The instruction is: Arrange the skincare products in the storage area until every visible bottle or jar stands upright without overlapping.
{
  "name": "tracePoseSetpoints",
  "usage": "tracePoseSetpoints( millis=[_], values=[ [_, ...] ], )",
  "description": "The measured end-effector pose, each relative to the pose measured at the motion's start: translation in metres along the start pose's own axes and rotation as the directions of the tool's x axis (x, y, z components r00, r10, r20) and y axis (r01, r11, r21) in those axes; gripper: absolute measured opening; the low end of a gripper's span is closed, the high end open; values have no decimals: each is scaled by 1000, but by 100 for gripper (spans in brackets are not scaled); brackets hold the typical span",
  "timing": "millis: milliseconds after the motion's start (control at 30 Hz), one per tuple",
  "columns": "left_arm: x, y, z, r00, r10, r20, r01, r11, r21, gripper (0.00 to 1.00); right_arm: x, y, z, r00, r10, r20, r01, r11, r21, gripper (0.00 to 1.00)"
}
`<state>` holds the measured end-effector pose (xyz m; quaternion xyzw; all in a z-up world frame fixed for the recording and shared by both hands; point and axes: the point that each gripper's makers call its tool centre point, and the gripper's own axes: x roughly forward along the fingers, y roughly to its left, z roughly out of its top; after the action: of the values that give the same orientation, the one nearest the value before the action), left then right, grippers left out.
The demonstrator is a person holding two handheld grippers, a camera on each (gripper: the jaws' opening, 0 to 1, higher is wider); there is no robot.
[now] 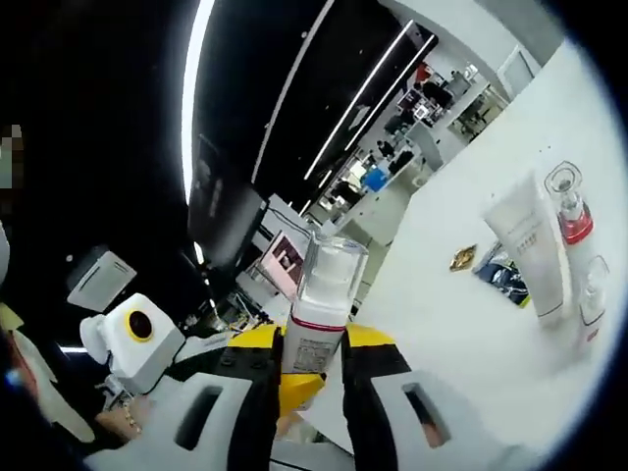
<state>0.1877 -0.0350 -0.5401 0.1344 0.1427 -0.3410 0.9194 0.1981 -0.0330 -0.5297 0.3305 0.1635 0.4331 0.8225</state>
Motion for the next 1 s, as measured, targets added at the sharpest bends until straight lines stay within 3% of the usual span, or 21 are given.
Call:
tracePoseSetpoints(
  millis=[167, 300, 433, 567, 667, 733, 767, 867, 900, 967, 1000],
  values=[
    [1, -6, -5, 1000, -21, -16, 21, 999, 34, 18, -3, -6, -5, 999, -27, -21, 28, 999, 39, 21],
    [0, -13, -15, 997, -71, -26, 72, 997, 38, 23, -6, -5, -12, 997, -23, -70, 18, 997, -81, 20],
    [-5, -11, -22, 994, -103, -38, 104, 994, 25, 36, -11, -6, -12, 994, -2, -105, -24, 971, -240, 20],
    [-15, -12, -23, 984, -172, -49, 172, 985, -2, 37, -16, -6, -13, 988, 38, -149, -82, 949, -304, 20],
    [-22, -12, -13, 968, -252, -3, 251, 965, -79, 37, -21, -3, -17, 976, 73, -206, -146, 919, -366, 20],
    [-27, -22, 3, 949, -316, 12, 315, 944, -101, 37, -24, 2, -20, 960, 122, -251, -215, 898, -385, 19],
    [-29, -17, 0, 936, -351, 4, 350, 932, -98, 37, -26, 5, -20, 954, 147, -261, -245, 885, -395, 19],
    [-30, -12, 5, 928, -373, -10, 373, 928, -22, 39, -30, 15, -19, 937, 216, -275, -314, 866, -389, 19],
    [-31, -13, 8, 920, -391, -23, 391, 920, -16, 39, -32, 20, -21, 920, 245, -305, -356, 847, -394, 19],
    [-32, -18, 15, 903, -429, -23, 429, 903, -5, 39, -34, 21, -23, 909, 243, -338, -378, 822, -426, 19],
    [-33, -21, 21, 889, -457, -15, 457, 889, 2, 39, -35, 24, -27, 892, 255, -374, -412, 799, -438, 19]
  ],
)
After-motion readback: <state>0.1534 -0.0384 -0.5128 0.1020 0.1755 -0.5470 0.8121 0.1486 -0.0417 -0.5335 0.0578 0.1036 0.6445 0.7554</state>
